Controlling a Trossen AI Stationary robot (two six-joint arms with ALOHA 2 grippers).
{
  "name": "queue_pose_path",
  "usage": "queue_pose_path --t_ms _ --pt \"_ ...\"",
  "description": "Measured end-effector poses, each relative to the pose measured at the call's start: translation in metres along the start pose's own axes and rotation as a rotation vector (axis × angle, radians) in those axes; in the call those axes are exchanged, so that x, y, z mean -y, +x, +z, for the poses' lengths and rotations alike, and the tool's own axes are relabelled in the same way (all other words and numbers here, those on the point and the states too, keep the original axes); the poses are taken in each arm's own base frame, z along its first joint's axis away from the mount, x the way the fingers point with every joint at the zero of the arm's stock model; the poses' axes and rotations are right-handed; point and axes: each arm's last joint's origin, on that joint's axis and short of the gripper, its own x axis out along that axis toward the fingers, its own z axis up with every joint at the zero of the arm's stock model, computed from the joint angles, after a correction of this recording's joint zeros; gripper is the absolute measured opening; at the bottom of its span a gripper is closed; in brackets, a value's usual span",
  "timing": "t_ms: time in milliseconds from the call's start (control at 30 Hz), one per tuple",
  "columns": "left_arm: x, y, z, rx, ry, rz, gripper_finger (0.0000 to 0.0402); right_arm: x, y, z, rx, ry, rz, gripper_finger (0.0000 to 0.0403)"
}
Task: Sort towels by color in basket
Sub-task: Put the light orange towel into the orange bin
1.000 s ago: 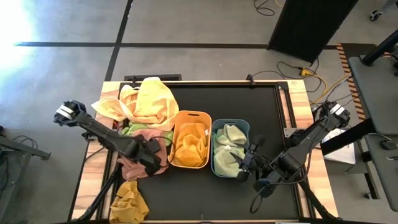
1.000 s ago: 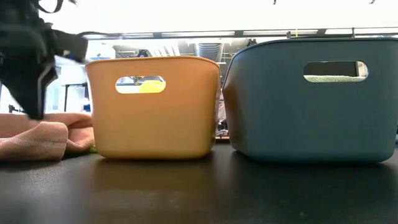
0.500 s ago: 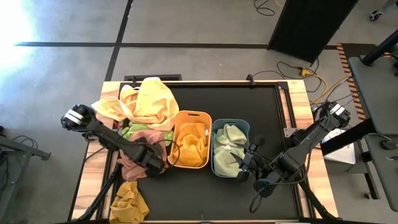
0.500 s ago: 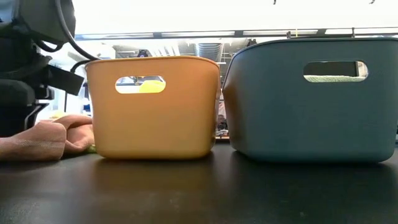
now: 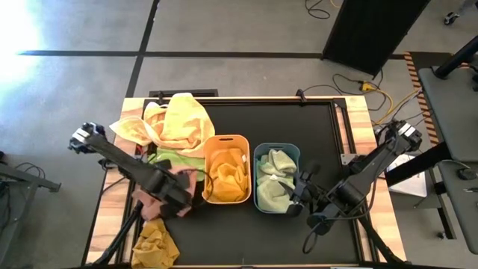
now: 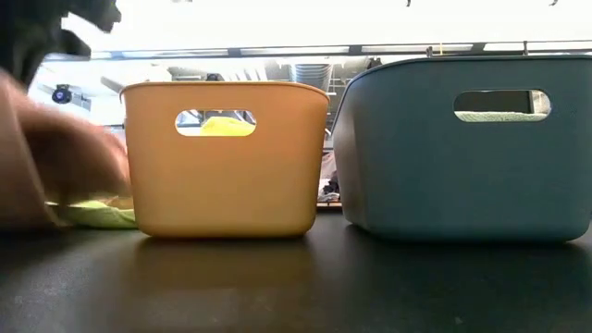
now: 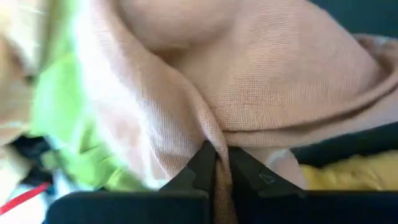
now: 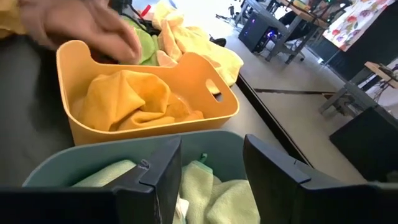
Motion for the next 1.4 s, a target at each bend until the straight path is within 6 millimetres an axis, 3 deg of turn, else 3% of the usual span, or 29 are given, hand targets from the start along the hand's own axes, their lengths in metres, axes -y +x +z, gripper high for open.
queue_pose_path --t_ms 133,233,500,633,767,1067,1400 --pt "-0.022 -0.046 -0.013 0.103 -0.027 0.016 0.0002 0.004 -0.002 0.000 -0.006 0.013 -0.003 0.0155" --pt "-0.040 -0.077 -0.023 0.289 -0.044 0.022 0.0002 0.005 -0.002 0.000 -0.006 0.017 -0.004 0.0151" --pt "-0.071 -0.149 -0.032 1.009 0.027 -0.071 0.0001 0.005 -0.002 0.000 -0.007 0.026 -0.002 0.0140" --pt "-0.076 -0.169 -0.030 1.297 0.024 0.000 0.0001 0.004 -0.002 -0.001 -0.019 0.058 0.014 0.0134" --pt "-0.071 -0.163 -0.022 1.376 0.035 0.011 0.0001 0.003 -0.003 -0.002 -0.050 0.087 0.057 0.0127" --pt "-0.066 -0.097 0.009 1.195 -0.074 0.111 0.0001 -0.002 -0.016 0.003 -0.048 0.098 0.133 0.0105" --pt "-0.090 -0.055 0.083 0.868 -0.095 -0.205 0.0001 -0.001 -0.017 0.006 -0.046 0.125 0.136 0.0075"
